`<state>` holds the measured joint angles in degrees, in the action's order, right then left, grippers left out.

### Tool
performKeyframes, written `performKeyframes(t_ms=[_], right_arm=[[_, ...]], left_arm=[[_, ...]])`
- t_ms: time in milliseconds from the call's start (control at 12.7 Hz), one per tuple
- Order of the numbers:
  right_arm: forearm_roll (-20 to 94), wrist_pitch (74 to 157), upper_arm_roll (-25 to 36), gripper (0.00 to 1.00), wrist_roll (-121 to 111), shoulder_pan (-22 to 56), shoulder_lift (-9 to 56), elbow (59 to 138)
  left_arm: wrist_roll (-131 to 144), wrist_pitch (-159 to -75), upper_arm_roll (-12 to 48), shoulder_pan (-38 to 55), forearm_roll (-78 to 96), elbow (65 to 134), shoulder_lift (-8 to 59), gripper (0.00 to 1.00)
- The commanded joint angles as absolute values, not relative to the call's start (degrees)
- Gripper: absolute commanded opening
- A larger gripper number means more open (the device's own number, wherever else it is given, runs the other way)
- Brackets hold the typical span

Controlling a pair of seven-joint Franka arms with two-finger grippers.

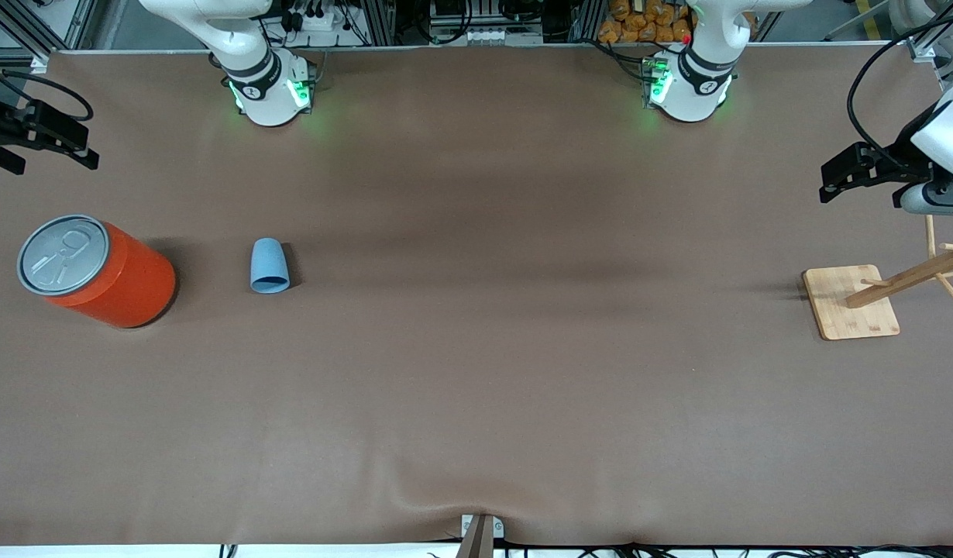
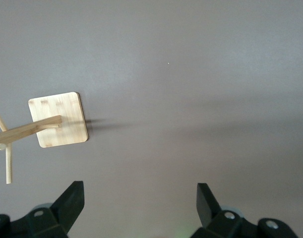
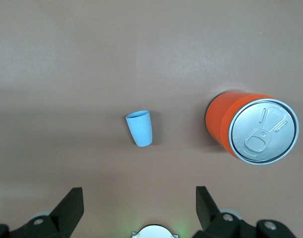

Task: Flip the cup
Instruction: 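Move the right gripper toward the light-blue cup lying on its side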

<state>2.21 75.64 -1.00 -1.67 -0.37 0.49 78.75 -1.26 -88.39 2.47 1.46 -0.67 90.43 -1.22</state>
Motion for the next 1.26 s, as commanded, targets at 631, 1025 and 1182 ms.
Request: performKeyframes(t_ms=[631, 1025, 1182], right_arm=[[2.2, 76.0, -2.3, 1.0, -3.6, -1.4, 7.8, 79.5], [2.6, 78.0, -2.6, 1.0, -3.5, 0.6, 12.8, 83.8], [2.8, 87.7, -2.8, 1.0, -3.5, 0.6, 10.0, 95.8]], left_arm=[[-2.4, -88.0, 2.6, 1.1, -0.3, 89.7, -1.1, 1.0], [-2.5, -88.0, 2.6, 1.0, -0.3, 89.7, -1.1, 1.0], [-2.5, -88.0, 2.7, 1.1, -0.3, 89.6, -1.1, 1.0]])
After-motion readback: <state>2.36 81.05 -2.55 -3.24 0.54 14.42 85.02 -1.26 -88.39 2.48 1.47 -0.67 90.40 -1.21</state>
